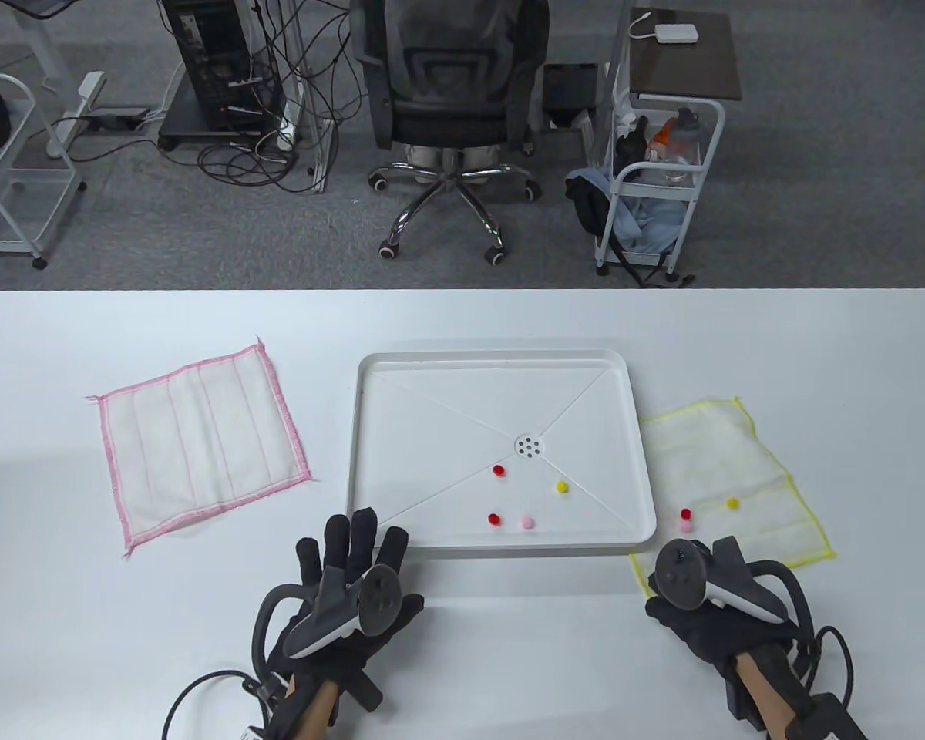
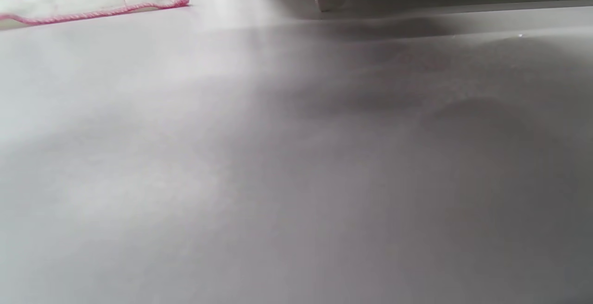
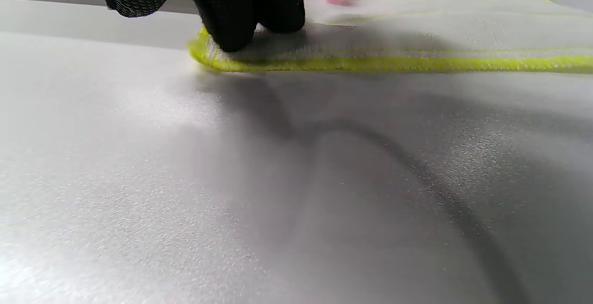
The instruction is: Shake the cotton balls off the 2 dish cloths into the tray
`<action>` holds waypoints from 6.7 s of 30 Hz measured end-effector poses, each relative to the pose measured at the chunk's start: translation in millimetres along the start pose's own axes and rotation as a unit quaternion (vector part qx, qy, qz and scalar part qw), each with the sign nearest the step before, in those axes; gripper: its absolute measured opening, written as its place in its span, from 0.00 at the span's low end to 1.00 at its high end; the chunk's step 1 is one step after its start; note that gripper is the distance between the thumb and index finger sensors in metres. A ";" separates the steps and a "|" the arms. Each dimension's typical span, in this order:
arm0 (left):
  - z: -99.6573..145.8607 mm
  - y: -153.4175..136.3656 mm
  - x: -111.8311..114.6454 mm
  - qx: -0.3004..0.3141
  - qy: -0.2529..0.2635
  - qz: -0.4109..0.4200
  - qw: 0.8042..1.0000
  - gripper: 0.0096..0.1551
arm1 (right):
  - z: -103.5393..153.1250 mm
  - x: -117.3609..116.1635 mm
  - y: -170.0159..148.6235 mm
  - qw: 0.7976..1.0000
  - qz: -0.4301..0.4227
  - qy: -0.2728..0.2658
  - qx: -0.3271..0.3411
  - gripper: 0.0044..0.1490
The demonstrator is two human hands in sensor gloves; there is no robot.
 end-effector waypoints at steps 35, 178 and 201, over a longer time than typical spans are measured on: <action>-0.6 -2.6 2.0 0.000 0.005 0.006 1.000 0.48 | 0.8 -7.6 87.2 0.984 0.046 0.067 0.160 0.37; 8.2 26.7 16.5 0.015 -0.119 0.212 0.970 0.36 | -26.7 0.5 163.0 0.995 -0.053 -0.011 0.079 0.42; 8.2 -5.5 21.5 0.075 -0.175 0.410 0.892 0.27 | -18.6 7.4 158.8 0.948 -0.283 0.038 0.138 0.31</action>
Point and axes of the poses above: the tracker on the back of each hand, its own y axis roughly to the thumb side, its own z axis roughly from the fingertips to the wrist, x = y × z, the point moved 5 cm from there along -z, roughly from the wrist to the fingertips, and after that the axes turned 9 degrees about -y, right-handed, at the moved point
